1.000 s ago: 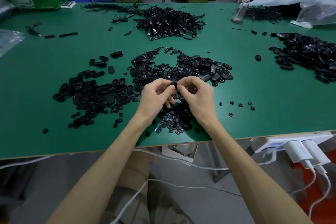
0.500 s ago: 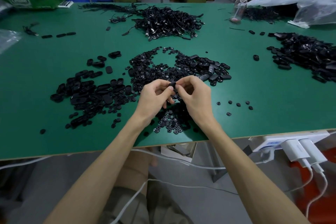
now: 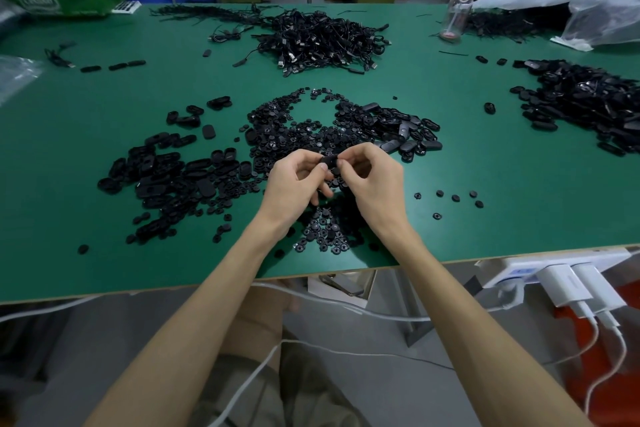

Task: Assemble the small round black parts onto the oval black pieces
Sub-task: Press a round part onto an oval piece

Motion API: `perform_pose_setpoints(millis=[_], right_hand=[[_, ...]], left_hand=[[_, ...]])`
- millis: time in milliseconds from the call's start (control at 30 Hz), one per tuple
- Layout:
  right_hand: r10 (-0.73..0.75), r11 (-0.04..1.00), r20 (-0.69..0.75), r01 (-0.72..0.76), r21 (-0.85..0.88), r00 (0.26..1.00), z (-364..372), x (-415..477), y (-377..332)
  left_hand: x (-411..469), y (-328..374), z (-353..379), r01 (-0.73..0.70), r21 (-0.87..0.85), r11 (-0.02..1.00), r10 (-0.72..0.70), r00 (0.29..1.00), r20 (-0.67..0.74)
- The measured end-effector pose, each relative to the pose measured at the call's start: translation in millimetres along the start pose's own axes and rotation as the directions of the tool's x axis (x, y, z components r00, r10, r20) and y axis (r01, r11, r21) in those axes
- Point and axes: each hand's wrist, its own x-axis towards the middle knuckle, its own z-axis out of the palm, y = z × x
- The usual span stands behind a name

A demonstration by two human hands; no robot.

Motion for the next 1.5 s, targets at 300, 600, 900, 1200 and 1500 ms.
perform_pose_setpoints(millis=[300, 600, 900, 1200, 1500], right_hand=[[0.038, 0.987, 0.056, -0.047, 0.157, 0.998, -3.3, 1.9, 2.8], [0.044, 0.928, 0.153, -0.098, 0.360, 0.987, -4.5, 3.4, 7.0], [0.031, 0.926, 0.162, -0.090, 0.368, 0.986, -3.1, 5.1, 11.8], [0.020, 0.925, 0.167, -0.081, 0.371, 0.986, -3.1, 4.7, 11.2], [0.066, 0.945, 0.145, -0.108, 0.309, 0.987, -0.9, 4.8, 12.1]], left_hand=[[1.3, -0.4, -0.8, 0.013, -0.047, 0.999, -0.014, 1.000, -0.026], [2.6, -2.0, -1.1, 0.037, -0.039, 0.999, -0.039, 0.997, -0.065], [0.8, -1.7, -1.4, 0.016, -0.035, 0.999, -0.017, 1.000, -0.026], [1.2, -1.4, -0.5, -0.010, -0.019, 1.000, 0.010, 1.000, -0.013], [3.9, -4.8, -0.4, 0.015, 0.001, 1.000, -0.015, 0.998, -0.061]])
